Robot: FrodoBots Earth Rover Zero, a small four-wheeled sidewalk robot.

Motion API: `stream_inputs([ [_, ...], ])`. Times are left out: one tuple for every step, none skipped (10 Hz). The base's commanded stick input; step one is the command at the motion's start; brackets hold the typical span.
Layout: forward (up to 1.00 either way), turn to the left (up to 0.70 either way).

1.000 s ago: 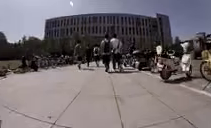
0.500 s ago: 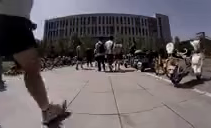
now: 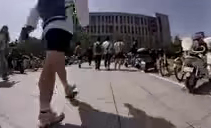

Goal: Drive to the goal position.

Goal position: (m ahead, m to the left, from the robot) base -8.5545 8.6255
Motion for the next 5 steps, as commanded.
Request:
stream_inputs([
  [1.00,0.00],
  [1.00,0.00],
  [1.00,0.00],
  [1.00,0.00],
  [1.00,0.00],
])
